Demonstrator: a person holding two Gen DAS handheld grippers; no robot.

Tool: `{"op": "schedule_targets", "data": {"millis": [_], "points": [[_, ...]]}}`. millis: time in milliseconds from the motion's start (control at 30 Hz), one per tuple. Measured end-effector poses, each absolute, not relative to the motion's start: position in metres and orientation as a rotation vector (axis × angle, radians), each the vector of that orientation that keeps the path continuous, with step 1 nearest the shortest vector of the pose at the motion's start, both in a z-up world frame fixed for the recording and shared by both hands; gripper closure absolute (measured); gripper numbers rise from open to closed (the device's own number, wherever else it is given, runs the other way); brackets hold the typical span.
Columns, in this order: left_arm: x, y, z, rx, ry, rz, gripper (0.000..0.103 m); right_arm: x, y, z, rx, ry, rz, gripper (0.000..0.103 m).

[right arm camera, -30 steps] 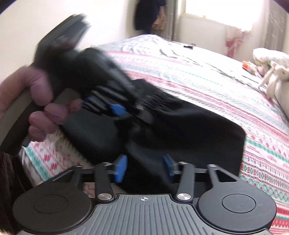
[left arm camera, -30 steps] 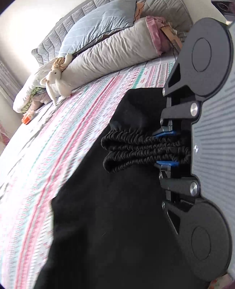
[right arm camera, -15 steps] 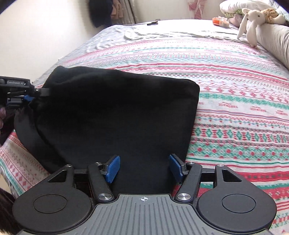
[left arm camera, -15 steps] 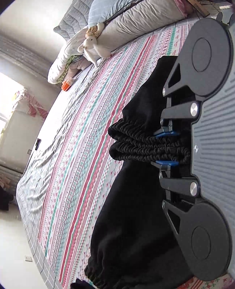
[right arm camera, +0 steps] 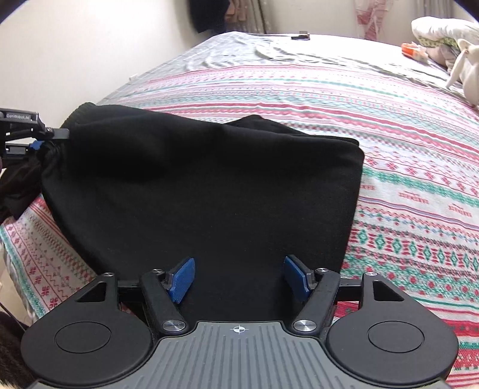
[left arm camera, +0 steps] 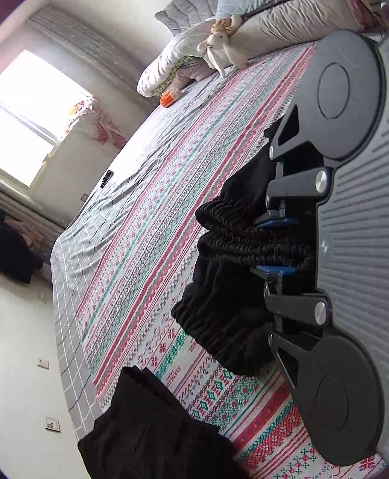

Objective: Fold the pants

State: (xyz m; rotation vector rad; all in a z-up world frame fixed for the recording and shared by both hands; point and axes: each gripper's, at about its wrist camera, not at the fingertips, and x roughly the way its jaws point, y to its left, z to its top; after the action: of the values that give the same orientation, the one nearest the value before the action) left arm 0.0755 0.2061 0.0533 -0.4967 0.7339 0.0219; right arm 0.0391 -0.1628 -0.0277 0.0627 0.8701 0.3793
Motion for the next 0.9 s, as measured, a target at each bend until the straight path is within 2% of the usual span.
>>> {"op": "schedule_targets", "data": {"millis": [400,467,533,600,900], "points": [[0.071,0.239,0.05,-0.464,0.593,0.132,0.048,0.042,-0.152,-0.028,0.076,0.863,0.409,0.035],[0.075,0.24,0.044,-0.448,0.612,0.173,0.043,0.043,-0.153,-0.029,0.076,0.863,0.409,0.035],[0.074,0.241,0.043,-0.421,0.613,0.23,0.025,0.044,-0.155,-0.03,0.076,0.862,0.403,0.033],[0.067,0.248,0.049,-0.409,0.571,0.283,0.017,0.04,-0.162,-0.03,0.081,0.857,0.396,0.029],[0.037,0.222,0.074,-0.364,0.55,0.149,0.001,0.041,-0.192,-0.014,0.122,0.851,0.351,0.023]]}}
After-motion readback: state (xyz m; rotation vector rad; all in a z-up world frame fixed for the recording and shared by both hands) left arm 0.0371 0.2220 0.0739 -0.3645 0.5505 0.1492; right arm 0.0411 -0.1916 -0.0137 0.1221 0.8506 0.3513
